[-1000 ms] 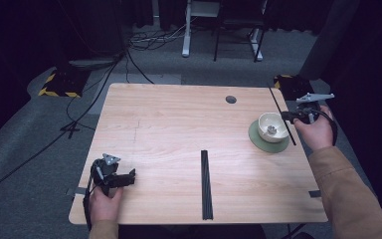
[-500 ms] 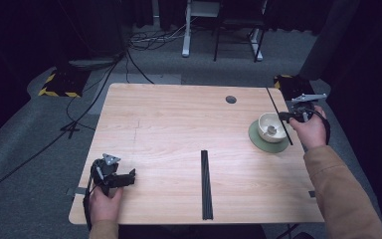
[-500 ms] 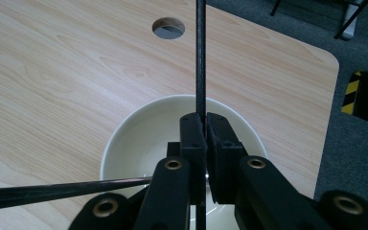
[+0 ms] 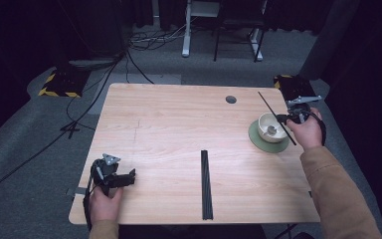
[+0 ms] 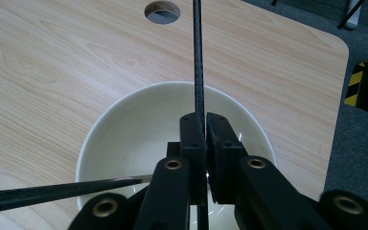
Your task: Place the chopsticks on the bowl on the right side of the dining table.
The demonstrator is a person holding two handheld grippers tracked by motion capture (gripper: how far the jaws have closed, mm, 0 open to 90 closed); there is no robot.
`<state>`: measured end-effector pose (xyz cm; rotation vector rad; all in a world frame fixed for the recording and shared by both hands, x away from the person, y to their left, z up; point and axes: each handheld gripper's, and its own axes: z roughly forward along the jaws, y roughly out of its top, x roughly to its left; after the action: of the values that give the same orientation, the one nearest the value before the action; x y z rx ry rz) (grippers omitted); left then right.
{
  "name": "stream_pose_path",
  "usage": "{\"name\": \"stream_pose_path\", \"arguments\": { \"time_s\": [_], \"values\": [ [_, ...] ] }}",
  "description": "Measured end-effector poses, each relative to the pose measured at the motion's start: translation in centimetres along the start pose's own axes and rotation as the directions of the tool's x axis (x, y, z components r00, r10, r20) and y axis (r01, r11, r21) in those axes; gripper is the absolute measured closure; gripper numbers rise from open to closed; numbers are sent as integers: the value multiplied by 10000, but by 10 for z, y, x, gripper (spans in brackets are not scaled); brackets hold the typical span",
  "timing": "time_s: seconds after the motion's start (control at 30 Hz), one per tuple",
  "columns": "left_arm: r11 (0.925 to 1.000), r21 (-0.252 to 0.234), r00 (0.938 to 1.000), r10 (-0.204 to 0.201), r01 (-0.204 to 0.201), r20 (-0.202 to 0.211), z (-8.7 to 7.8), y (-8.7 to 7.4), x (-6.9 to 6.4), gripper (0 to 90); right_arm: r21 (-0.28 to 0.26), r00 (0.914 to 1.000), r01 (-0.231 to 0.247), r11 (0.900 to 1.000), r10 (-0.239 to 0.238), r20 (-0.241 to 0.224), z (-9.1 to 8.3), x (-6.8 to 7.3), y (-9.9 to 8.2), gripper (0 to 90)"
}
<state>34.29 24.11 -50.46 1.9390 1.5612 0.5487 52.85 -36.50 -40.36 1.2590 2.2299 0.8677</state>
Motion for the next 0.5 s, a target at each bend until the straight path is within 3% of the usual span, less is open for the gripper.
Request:
{"name": "stream_pose_path", "arguments": {
  "time_s": [0.3,0.5],
  "values": [
    [10000,2,10000,6,-6,-2,0,0,0,32,284,10000,16,9996,-15,-60,5,-1,-4,855],
    [10000,6,10000,8,-8,1,0,0,0,32,-19,9994,-321,9995,322,83,3,-2,-6,699]
  ]
}}
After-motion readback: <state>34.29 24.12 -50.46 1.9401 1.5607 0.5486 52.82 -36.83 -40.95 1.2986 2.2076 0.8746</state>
